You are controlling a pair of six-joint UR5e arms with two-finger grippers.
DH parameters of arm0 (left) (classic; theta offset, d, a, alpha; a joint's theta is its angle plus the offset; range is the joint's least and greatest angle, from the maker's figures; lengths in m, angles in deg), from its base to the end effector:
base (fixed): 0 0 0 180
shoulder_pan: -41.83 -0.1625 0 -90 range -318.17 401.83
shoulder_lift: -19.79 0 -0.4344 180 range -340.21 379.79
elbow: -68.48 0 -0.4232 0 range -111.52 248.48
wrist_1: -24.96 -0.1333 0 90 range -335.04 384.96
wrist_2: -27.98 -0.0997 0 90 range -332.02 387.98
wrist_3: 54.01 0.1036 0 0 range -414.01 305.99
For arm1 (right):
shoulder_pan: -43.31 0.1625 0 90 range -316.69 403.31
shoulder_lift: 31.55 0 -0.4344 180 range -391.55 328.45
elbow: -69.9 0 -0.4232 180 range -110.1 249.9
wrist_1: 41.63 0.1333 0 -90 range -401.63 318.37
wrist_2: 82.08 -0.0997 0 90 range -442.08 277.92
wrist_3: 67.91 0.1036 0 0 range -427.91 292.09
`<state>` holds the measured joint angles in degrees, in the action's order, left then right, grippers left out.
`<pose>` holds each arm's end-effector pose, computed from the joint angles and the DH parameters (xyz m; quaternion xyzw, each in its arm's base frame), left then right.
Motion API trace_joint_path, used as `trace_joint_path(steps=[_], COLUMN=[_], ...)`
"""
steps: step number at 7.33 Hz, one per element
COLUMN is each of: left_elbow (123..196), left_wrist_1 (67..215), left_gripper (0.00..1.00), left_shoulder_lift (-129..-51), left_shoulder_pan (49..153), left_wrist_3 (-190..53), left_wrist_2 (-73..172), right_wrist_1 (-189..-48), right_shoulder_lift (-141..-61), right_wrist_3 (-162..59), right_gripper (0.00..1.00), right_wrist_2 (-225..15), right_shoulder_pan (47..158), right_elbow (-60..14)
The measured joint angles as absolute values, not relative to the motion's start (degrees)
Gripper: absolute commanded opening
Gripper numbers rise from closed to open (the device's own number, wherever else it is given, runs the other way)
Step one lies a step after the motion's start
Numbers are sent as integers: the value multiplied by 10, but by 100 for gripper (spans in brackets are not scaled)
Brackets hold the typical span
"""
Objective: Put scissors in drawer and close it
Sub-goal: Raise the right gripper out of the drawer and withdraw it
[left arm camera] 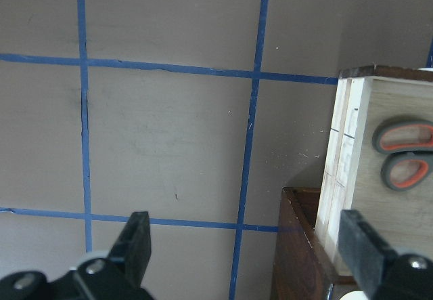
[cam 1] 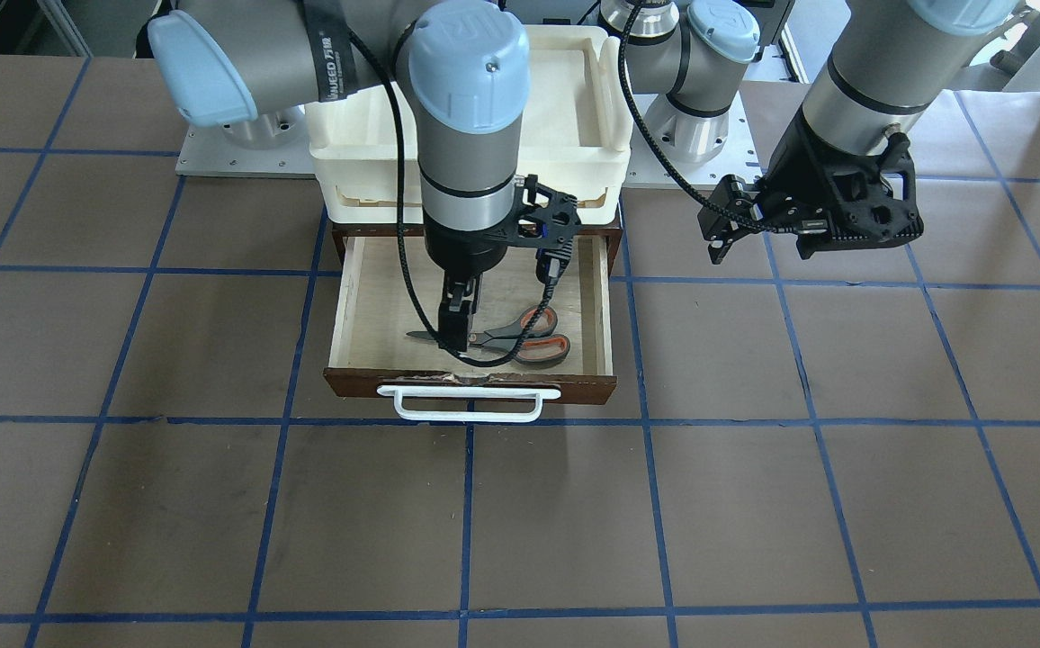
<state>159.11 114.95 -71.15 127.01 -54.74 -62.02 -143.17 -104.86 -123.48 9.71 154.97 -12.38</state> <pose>-0.0885 -0.5363 0.4790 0.0484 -0.9987 -0.0136 0.0005 0.3597 -0.5533 0.4136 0.6236 -0.7813 0.0169 0.0215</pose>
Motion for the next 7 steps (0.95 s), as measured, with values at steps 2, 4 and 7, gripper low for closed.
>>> trace_joint_path(steps=[2, 4, 7], left_elbow=[1589, 1583, 1568], left_wrist_1=[1145, 1119, 1038], left_gripper=[100, 100, 100], left_shoulder_lift=[-710, -721, -767], left_shoulder_pan=[1266, 1261, 1290], left_wrist_3=[-548, -556, -568], left_wrist_2=[-622, -622, -619], right_wrist_1=[-1423, -1419, -1373], right_shoulder_lift=[-1101, -1131, -1156], right_wrist_3=[-1170, -1076, -831], right_gripper=[100, 100, 100], right_wrist_2=[97, 96, 97], right_shoulder_pan=[1453, 1380, 1360], right_elbow=[-126, -129, -131])
